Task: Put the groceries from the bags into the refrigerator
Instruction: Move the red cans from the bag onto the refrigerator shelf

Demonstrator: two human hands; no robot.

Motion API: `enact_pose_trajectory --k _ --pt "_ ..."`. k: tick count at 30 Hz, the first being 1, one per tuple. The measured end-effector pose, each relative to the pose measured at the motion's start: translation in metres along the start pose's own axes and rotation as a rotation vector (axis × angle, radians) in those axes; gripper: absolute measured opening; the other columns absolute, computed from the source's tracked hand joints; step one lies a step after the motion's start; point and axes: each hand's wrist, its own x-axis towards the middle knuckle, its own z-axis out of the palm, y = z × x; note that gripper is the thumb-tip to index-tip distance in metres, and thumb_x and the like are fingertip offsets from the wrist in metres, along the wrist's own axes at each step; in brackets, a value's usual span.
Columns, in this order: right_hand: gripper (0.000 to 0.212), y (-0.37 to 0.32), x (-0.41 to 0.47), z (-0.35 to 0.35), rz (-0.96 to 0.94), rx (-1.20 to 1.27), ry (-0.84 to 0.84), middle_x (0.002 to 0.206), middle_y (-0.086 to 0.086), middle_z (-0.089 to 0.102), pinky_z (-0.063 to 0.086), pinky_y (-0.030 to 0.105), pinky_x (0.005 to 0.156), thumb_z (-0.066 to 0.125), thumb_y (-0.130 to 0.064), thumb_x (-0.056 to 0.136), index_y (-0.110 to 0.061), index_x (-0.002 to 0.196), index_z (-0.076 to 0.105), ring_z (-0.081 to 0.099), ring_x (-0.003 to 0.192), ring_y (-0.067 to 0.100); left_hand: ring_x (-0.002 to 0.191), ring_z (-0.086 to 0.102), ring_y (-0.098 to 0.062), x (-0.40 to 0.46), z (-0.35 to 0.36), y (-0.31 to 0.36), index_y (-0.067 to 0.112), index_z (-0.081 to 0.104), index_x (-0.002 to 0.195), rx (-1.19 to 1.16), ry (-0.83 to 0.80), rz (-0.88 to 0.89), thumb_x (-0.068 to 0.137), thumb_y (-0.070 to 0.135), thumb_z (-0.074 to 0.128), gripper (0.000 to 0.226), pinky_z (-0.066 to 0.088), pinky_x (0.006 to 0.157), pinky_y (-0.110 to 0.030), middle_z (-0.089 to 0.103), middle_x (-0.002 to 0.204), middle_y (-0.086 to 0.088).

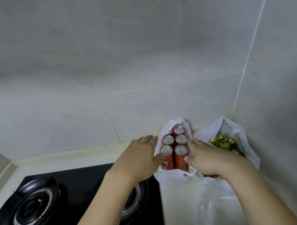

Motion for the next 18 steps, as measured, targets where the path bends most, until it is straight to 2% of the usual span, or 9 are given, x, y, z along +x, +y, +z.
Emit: enact_pose_trajectory --k 4,6,8,10,12,15,18 --pt "0.064 0.018 0.043 0.001 0.020 0.090 0.007 0.165 0.000 -0.006 0.010 0.032 0.119 0.029 -0.036 0.105 -0.014 0.157 -0.001 0.002 0.151 0.018 0.144 0.029 -0.019 0.048 0.022 -0.014 0.020 0.032 0.152 -0.032 -0.028 -0.023 0.101 0.046 0.040 0.057 0.024 0.116 -0.030 0.033 0.157 0.004" --pt "0.061 0.027 0.062 0.006 0.044 0.110 0.012 0.165 0.001 0.003 0.018 0.033 0.116 0.029 -0.035 0.105 -0.013 0.157 0.005 0.010 0.150 0.019 0.136 0.041 -0.022 0.071 0.041 -0.023 0.020 0.043 0.144 -0.048 -0.057 -0.040 0.098 0.047 0.042 0.053 0.034 0.111 -0.034 0.045 0.147 0.003" --pt "0.058 0.035 0.083 0.017 0.079 0.128 -0.009 0.161 0.005 0.020 0.027 0.038 0.113 0.033 -0.035 0.104 -0.014 0.155 0.017 0.025 0.146 0.024 0.128 0.048 -0.026 0.089 0.057 -0.027 0.021 0.052 0.130 -0.067 -0.084 -0.060 0.093 0.049 0.043 0.048 0.039 0.105 -0.038 0.052 0.134 0.001" --pt "0.048 0.042 0.103 0.031 0.091 0.166 0.003 0.144 0.009 0.044 0.041 0.040 0.101 0.042 -0.036 0.098 -0.017 0.142 0.037 0.045 0.130 0.028 0.135 0.041 -0.028 0.101 0.073 -0.031 0.019 0.049 0.135 -0.076 -0.097 -0.066 0.093 0.046 0.049 0.050 0.035 0.110 -0.039 0.045 0.144 -0.003" --pt "0.041 0.047 0.120 0.041 0.122 0.173 0.031 0.126 0.006 0.055 0.047 0.038 0.088 0.050 -0.037 0.091 -0.019 0.128 0.049 0.055 0.114 0.028 0.145 0.027 -0.026 0.112 0.089 -0.035 0.019 0.041 0.145 -0.067 -0.082 -0.059 0.093 0.043 0.056 0.059 0.024 0.118 -0.037 0.027 0.159 -0.006" --pt "0.048 0.055 0.144 0.053 0.147 0.171 0.048 0.117 0.003 0.062 0.052 0.041 0.085 0.057 -0.045 0.077 -0.022 0.119 0.053 0.060 0.103 0.028 0.149 0.016 -0.024 0.126 0.108 -0.044 0.023 0.037 0.148 -0.081 -0.062 -0.056 0.091 0.047 0.059 0.066 0.017 0.121 -0.038 0.017 0.163 -0.005" --pt "0.056 0.056 0.158 0.063 0.170 0.169 0.039 0.118 0.005 0.061 0.051 0.043 0.087 0.063 -0.047 0.073 -0.020 0.121 0.051 0.060 0.106 0.031 0.152 0.005 -0.025 0.136 0.122 -0.051 0.024 0.035 0.150 -0.092 -0.086 -0.085 0.089 0.051 0.059 0.070 0.010 0.123 -0.039 0.009 0.165 -0.003"
